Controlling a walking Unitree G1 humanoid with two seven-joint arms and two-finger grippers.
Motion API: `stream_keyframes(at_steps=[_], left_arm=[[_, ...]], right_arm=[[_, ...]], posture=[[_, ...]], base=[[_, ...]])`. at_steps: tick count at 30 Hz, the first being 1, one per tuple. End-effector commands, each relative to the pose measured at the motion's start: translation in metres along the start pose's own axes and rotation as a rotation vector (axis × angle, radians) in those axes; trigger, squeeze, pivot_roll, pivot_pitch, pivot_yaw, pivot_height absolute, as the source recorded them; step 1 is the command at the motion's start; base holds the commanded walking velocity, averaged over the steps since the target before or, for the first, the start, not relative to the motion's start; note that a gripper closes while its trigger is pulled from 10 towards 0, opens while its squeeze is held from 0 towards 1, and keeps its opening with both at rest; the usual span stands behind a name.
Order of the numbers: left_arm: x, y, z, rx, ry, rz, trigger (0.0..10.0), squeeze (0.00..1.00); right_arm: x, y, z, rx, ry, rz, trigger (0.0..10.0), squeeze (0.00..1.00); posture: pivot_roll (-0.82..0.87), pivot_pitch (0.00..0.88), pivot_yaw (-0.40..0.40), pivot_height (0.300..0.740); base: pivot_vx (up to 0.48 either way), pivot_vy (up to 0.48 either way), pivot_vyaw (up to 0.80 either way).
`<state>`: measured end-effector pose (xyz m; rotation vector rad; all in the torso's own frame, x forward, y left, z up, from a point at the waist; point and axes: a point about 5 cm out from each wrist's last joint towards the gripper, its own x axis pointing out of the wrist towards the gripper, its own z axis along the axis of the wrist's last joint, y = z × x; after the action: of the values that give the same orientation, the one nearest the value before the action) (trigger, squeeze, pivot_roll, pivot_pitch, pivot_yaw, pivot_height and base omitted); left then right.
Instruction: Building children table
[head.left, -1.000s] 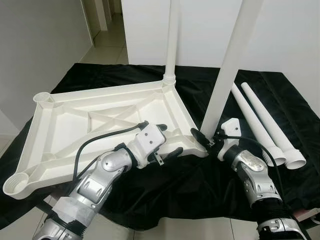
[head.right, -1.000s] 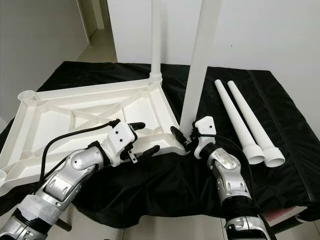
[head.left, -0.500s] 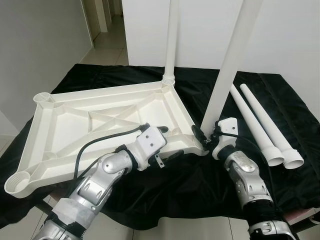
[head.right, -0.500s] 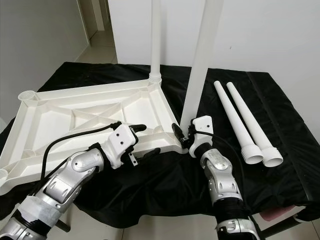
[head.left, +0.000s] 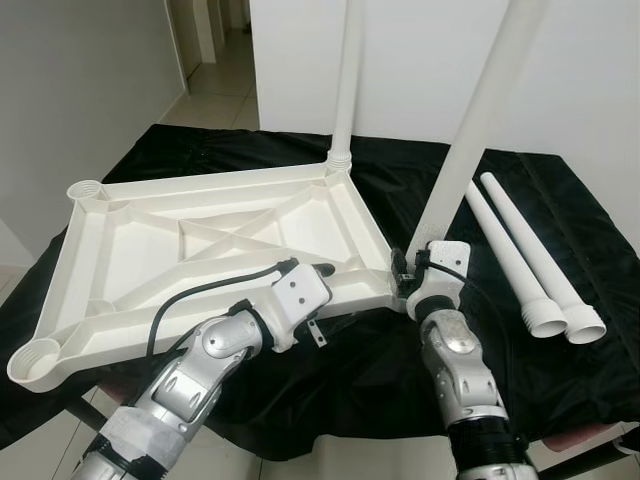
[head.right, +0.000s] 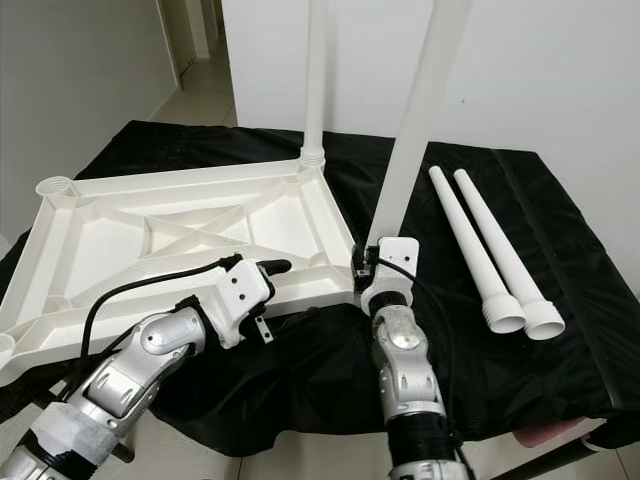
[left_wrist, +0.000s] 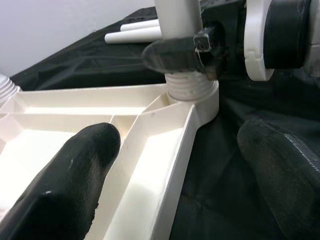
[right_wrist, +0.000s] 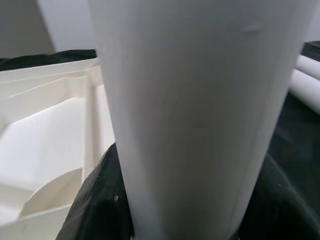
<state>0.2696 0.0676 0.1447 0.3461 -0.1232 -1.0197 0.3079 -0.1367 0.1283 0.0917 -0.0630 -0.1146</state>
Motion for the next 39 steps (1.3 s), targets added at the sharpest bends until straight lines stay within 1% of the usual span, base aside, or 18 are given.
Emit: stream_keyframes(at_steps=[1, 6, 7, 9, 10, 13, 15, 21, 22, 23, 25, 27, 28, 30, 31, 32, 33, 39], left_arm=[[-0.002, -0.002, 0.0, -0.001, 0.005, -0.073, 10.0, 0.0], [-0.005, -0.002, 0.001, -0.008, 0.005, -0.064, 10.0, 0.0], [-0.006, -0.001, 0.001, -0.009, 0.006, -0.062, 10.0, 0.0], [-0.007, -0.001, 0.001, -0.009, 0.006, -0.061, 10.0, 0.0], [-0.008, -0.001, 0.001, -0.006, 0.006, -0.06, 10.0, 0.0], [-0.01, 0.0, 0.002, -0.019, 0.008, -0.054, 10.0, 0.0], [-0.013, -0.001, 0.003, -0.016, 0.005, -0.067, 10.0, 0.0], [-0.015, -0.005, 0.006, -0.03, -0.006, -0.081, 10.0, 0.0], [-0.015, -0.008, 0.006, -0.038, -0.012, -0.087, 10.0, 0.0], [-0.014, -0.01, 0.007, -0.039, -0.013, -0.09, 10.0, 0.0], [-0.014, -0.01, 0.007, -0.039, -0.013, -0.09, 10.0, 0.0], [-0.015, -0.008, 0.007, -0.042, -0.007, -0.071, 10.0, 0.0], [-0.015, -0.008, 0.007, -0.042, -0.007, -0.071, 10.0, 0.0], [-0.016, -0.004, 0.007, -0.043, -0.002, -0.042, 10.0, 0.0], [-0.016, -0.004, 0.007, -0.043, -0.002, -0.042, 10.0, 0.0], [-0.017, -0.005, 0.009, -0.049, -0.003, -0.038, 10.0, 0.0], [-0.018, -0.006, 0.009, -0.05, -0.003, -0.04, 10.0, 0.0], [-0.018, -0.01, 0.009, -0.054, -0.003, -0.049, 10.0, 0.0]], right_arm=[[-0.004, -0.004, -0.01, 0.036, 0.056, -0.046, 10.0, 0.0], [-0.006, -0.002, -0.005, 0.026, 0.042, -0.03, 10.0, 0.0], [-0.006, -0.004, -0.003, 0.014, 0.033, -0.032, 10.0, 0.09], [-0.006, -0.005, -0.003, 0.005, 0.028, -0.035, 10.0, 0.09], [-0.006, -0.005, -0.001, 0.012, 0.022, -0.013, 10.0, 1.0], [-0.007, -0.002, 0.003, 0.017, -0.009, 0.032, 10.0, 1.0], [-0.01, 0.0, 0.007, 0.006, -0.032, 0.103, 10.0, 1.0], [-0.01, -0.004, 0.008, -0.022, -0.043, 0.19, 10.0, 1.0], [-0.008, -0.005, 0.008, -0.014, -0.035, 0.232, 10.0, 0.4], [-0.008, -0.005, 0.007, -0.025, -0.025, 0.28, 10.0, 0.0], [-0.008, -0.005, 0.007, -0.025, -0.025, 0.28, 10.0, 0.0], [-0.006, -0.008, 0.006, -0.054, -0.018, 0.358, 10.0, 0.0], [-0.006, -0.008, 0.006, -0.054, -0.018, 0.358, 10.0, 0.0], [-0.004, -0.01, 0.004, -0.094, -0.008, 0.426, 10.0, 0.0], [-0.004, -0.01, 0.004, -0.094, -0.008, 0.426, 10.0, 0.0], [-0.003, -0.01, 0.003, -0.13, -0.001, 0.498, 10.0, 0.0], [-0.002, -0.01, 0.003, -0.138, 0.001, 0.52, 10.0, 0.0], [0.0, -0.013, 0.002, -0.169, 0.007, 0.557, 10.0, 0.0]], posture=[[0.03, 0.0, -0.024, 0.74], [0.04, 0.0, -0.036, 0.74], [0.05, 0.0, -0.04, 0.74], [0.05, 0.0, -0.04, 0.74], [0.05, 0.0, -0.041, 0.74], [0.05, 0.0, -0.04, 0.74], [0.04, 0.0, -0.042, 0.74], [0.04, 0.0, -0.045, 0.74], [0.04, 0.0, -0.047, 0.74], [0.04, 0.0, -0.049, 0.74], [0.04, 0.0, -0.049, 0.74], [0.05, 0.0, -0.057, 0.74], [0.05, 0.0, -0.057, 0.74], [0.06, 0.0, -0.06, 0.74], [0.06, 0.0, -0.06, 0.74], [0.06, 0.0, -0.06, 0.74], [0.06, 0.0, -0.06, 0.74], [0.07, 0.0, -0.065, 0.74]], base=[[0.0, 0.0, 0.0], [0.0, 0.0, 0.0], [0.0, 0.0, 0.0], [0.0, 0.0, 0.0], [0.0, 0.0, 0.0], [0.0, 0.0, 0.0], [0.0, 0.0, 0.0], [0.0, 0.0, 0.0], [0.0, 0.0, 0.0], [0.0, 0.0, 0.0], [0.0, 0.0, 0.0], [0.0, 0.0, 0.0], [0.0, 0.0, 0.0], [0.0, 0.0, 0.0], [0.0, 0.0, 0.0], [0.0, 0.0, 0.0], [0.0, 0.0, 0.0], [0.0, 0.0, 0.0]])
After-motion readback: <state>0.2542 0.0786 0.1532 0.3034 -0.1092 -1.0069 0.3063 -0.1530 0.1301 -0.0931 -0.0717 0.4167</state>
